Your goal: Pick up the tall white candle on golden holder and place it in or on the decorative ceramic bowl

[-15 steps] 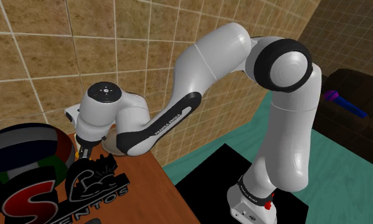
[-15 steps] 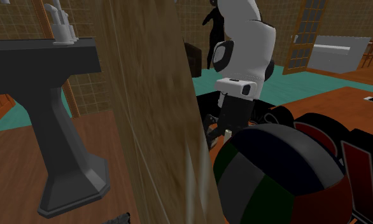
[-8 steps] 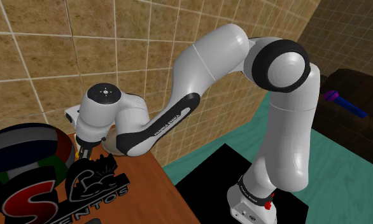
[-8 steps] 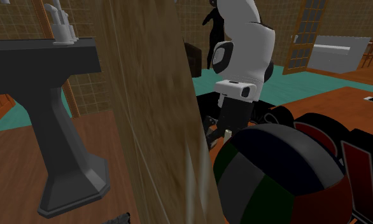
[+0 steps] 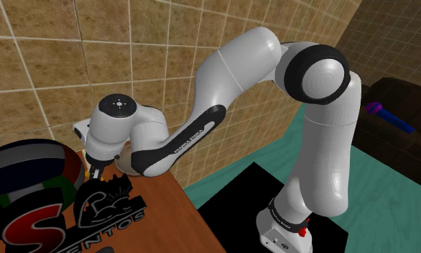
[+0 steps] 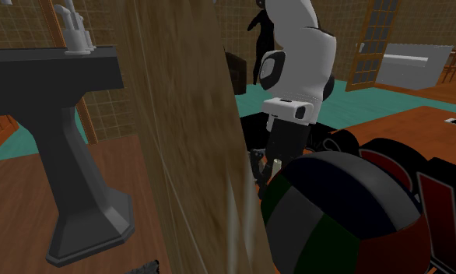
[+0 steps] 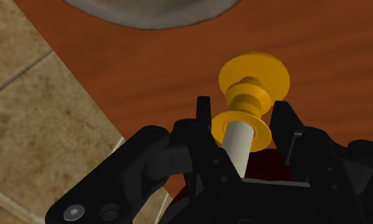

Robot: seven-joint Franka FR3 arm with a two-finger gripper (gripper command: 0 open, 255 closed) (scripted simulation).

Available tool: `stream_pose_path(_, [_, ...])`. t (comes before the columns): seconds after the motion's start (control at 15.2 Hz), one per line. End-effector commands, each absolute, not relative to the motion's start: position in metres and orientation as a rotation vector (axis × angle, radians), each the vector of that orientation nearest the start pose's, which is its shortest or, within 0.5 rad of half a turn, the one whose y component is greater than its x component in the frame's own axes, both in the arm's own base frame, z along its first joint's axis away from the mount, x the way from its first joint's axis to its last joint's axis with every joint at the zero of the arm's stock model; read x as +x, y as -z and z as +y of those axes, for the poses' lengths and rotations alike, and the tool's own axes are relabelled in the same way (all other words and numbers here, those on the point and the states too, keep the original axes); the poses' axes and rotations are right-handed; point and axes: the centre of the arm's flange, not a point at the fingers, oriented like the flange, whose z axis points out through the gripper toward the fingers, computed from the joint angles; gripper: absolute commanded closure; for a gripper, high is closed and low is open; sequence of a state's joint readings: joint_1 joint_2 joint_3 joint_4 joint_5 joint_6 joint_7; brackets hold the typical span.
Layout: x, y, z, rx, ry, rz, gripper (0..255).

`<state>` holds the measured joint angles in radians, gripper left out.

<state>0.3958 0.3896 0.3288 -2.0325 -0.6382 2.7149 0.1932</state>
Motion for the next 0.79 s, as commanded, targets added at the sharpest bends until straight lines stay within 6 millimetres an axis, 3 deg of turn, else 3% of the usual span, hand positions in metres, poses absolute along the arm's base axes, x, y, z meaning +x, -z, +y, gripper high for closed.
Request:
stream_pose_path(0.0, [0.458,-0.293,0.422,-2.737,0.631,-1.548,255])
stream_pose_path(0.73, [0.458,-0.345,0.422,-2.737,0.631,-1.548,255])
